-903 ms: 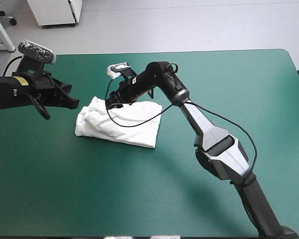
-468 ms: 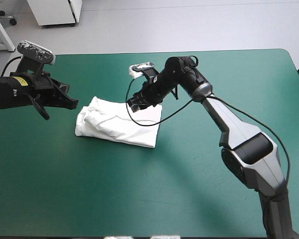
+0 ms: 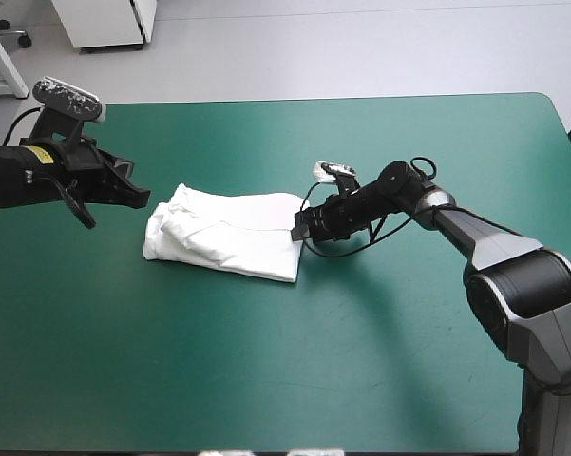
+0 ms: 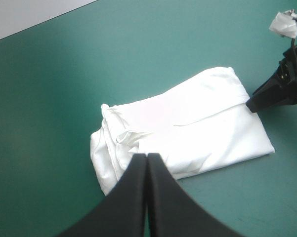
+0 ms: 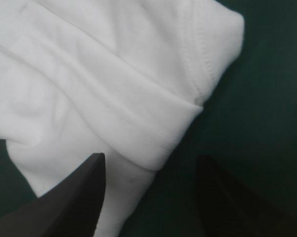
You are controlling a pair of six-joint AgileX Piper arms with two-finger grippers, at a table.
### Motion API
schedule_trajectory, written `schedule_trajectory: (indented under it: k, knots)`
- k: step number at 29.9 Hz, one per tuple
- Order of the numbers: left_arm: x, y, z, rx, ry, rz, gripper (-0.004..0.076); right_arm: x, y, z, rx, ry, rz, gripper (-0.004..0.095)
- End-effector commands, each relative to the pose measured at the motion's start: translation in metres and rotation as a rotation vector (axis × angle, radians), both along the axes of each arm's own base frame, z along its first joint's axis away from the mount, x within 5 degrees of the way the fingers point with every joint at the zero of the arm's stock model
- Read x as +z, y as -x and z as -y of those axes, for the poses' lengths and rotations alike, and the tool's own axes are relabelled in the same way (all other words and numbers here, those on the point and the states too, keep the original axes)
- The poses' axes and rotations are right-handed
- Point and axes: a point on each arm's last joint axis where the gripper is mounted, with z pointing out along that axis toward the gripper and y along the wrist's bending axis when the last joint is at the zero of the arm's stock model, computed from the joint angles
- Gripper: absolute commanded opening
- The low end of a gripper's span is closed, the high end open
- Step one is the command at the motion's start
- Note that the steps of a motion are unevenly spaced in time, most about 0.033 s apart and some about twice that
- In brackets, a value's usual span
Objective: Fold the cloth
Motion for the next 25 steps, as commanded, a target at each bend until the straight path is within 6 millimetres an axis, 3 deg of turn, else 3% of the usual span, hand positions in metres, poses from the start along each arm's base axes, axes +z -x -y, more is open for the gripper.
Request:
schedule_trajectory:
  k: [1, 6, 8, 11, 15, 20, 25]
  knots:
    - [0.016, 0.006, 0.000, 0.007, 0.045, 0.095, -0.0009, 0.019, -0.001, -0.004, -0.018, -0.085, 0.054, 0.0529]
    - [0.016, 0.006, 0.001, 0.006, 0.050, 0.095, -0.0009, 0.007, -0.001, -0.013, 0.002, -0.116, 0.025, 0.0489]
    - [0.016, 0.006, 0.001, 0.006, 0.050, 0.095, -0.0009, 0.005, 0.001, -0.016, 0.029, -0.110, 0.024, 0.0351]
    - [0.016, 0.006, 0.001, 0.004, 0.050, 0.095, -0.0009, 0.005, 0.001, -0.016, 0.033, -0.108, 0.026, 0.0018]
    - [0.016, 0.007, 0.001, 0.010, 0.058, 0.088, -0.0009, 0.014, -0.003, -0.002, 0.019, -0.088, 0.062, 0.0004]
    - [0.016, 0.008, 0.002, 0.011, 0.069, 0.085, -0.0009, 0.051, -0.002, 0.041, -0.016, 0.064, 0.171, 0.0003]
    - [0.017, 0.008, 0.004, 0.001, 0.092, 0.087, -0.0009, 0.094, 0.008, 0.122, -0.168, 0.223, 0.205, 0.0000]
